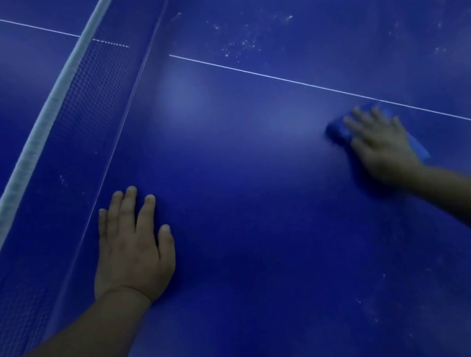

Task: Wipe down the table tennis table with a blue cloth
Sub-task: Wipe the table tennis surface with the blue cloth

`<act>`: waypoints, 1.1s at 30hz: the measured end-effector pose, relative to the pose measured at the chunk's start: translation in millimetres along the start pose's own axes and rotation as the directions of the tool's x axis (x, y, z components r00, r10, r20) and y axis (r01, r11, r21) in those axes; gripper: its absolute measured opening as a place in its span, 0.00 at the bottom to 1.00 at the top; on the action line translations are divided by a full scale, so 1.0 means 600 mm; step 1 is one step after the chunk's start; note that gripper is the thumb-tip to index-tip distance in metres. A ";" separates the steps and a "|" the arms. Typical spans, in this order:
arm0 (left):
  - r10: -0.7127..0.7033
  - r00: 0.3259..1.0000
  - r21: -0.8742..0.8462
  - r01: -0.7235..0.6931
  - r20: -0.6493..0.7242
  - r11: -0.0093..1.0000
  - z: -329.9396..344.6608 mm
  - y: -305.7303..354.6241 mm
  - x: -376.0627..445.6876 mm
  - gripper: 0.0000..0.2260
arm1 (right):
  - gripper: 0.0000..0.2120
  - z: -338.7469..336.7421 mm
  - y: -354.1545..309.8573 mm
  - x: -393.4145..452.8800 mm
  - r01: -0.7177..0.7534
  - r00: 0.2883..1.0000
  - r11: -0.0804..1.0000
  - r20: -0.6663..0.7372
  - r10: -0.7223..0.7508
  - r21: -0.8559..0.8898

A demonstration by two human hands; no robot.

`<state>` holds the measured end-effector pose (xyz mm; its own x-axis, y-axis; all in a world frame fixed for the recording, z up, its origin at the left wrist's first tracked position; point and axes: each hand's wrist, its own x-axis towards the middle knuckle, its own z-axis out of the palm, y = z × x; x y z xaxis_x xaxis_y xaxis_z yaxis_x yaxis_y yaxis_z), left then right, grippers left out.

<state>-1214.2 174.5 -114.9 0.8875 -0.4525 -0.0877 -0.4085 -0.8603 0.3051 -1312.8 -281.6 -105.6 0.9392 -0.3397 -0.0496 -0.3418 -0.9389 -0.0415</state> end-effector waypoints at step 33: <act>0.329 0.932 0.051 -0.340 0.155 0.939 0.040 0.077 -0.361 0.31 | 0.25 0.016 -0.047 -0.340 -0.111 0.993 0.993 0.045 0.109 0.049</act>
<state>-1430.5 227.0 -104.6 0.6592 -0.7410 -0.1280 -0.6963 -0.6657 0.2683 -1495.2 -185.4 -103.7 0.8940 -0.4372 -0.0985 -0.4452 -0.8915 -0.0841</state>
